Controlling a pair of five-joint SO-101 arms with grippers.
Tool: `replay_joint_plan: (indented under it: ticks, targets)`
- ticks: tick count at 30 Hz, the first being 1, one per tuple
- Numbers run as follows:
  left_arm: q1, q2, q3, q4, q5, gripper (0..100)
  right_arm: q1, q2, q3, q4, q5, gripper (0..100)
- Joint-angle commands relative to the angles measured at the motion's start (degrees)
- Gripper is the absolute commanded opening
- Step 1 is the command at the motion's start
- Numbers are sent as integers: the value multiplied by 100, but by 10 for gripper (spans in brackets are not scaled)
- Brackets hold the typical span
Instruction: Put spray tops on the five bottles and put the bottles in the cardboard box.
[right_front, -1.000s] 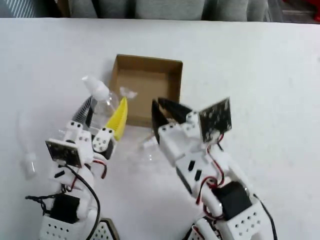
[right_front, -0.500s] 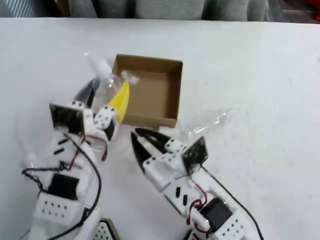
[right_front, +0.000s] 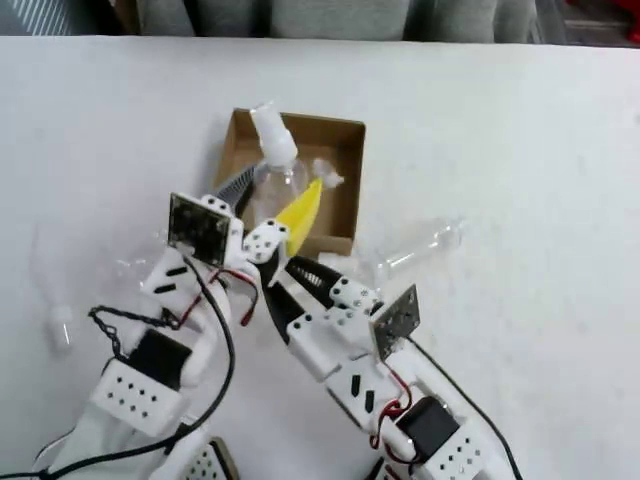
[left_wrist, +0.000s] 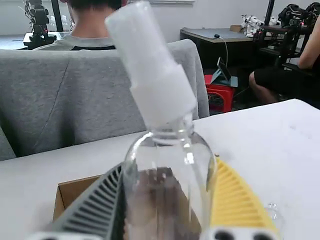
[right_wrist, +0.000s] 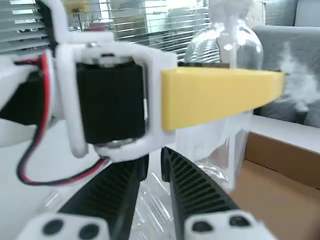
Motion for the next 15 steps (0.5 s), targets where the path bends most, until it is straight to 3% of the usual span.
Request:
replay_joint_plan:
  ticks: [1,15]
  targets:
    - [136,-558,-404,527,0,24,233,145,62,-145,-44,15]
    - [321,-1798,-369,1802,0,24,673,189,62,-198,-44,15]
